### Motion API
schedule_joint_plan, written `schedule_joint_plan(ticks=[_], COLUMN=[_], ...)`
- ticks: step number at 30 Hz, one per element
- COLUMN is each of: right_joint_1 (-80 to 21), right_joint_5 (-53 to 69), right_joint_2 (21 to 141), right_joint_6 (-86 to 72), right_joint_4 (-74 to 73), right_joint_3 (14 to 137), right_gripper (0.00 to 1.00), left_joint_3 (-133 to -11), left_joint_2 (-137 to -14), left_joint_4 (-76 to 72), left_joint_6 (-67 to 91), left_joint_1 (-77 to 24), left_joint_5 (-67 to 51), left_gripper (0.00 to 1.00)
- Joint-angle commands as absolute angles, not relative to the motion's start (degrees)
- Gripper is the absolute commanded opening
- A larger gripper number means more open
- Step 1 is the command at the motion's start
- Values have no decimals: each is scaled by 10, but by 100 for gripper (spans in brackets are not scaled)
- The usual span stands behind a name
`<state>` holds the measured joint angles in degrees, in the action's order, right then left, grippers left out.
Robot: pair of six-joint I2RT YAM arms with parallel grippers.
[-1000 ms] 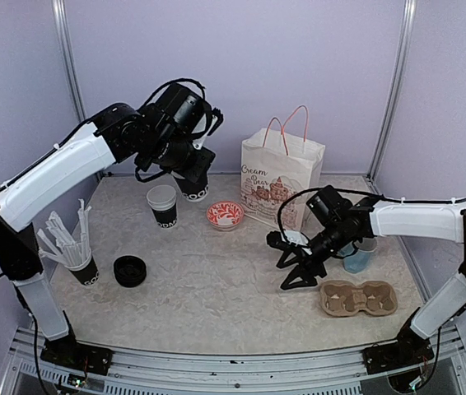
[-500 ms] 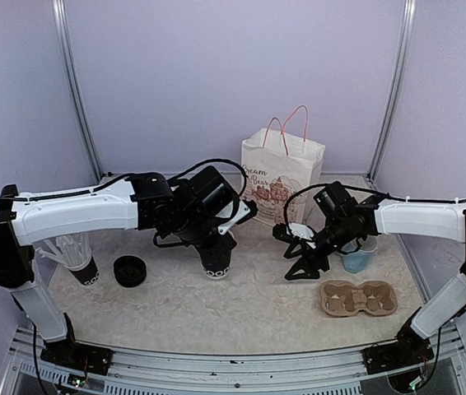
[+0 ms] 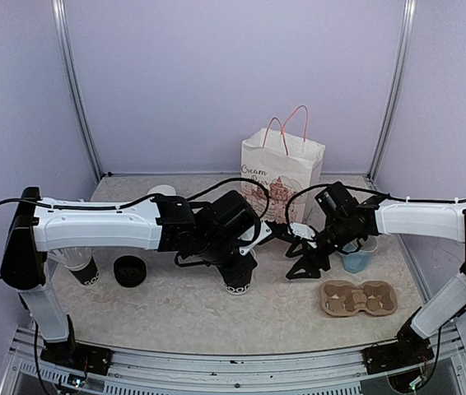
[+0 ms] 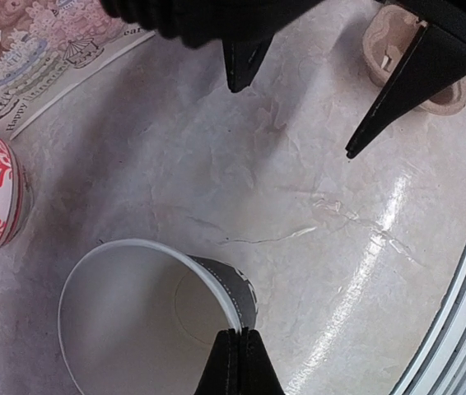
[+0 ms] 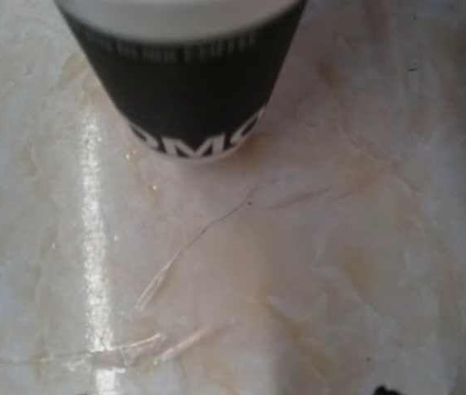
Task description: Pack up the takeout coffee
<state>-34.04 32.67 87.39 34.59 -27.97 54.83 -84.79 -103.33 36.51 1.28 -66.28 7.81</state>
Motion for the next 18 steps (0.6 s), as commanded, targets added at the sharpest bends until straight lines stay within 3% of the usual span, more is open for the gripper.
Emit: schedule_joint_plan(ticks=[1, 8, 9, 10, 11, 18], right_joint_1=[-337, -336, -337, -337, -337, -336], right_joint_5=[328, 330, 331, 331, 332, 335], right_joint_2=[868, 872, 872, 872, 871, 866], right_joint_6=[341, 342, 343, 343, 343, 343], right_joint_4=[-275, -277, -277, -278, -279, -280], right_joint_3=[542, 543, 543, 544, 545, 544], right_gripper=[72, 72, 72, 72, 72, 72], left_joint_3=[-844, -849, -852, -859, -866, -943], left_joint_2=[-1048, -1049, -1045, -1043, -1038, -999], left_joint_4=[347, 376, 381, 390, 401, 490], left_joint_6=[20, 23, 24, 28, 35, 81], left_joint_1=[-671, -679, -682, -684, -685, -685], left_joint_5=[84, 77, 83, 95, 105, 204], left_gripper=[4, 29, 41, 82, 98, 99])
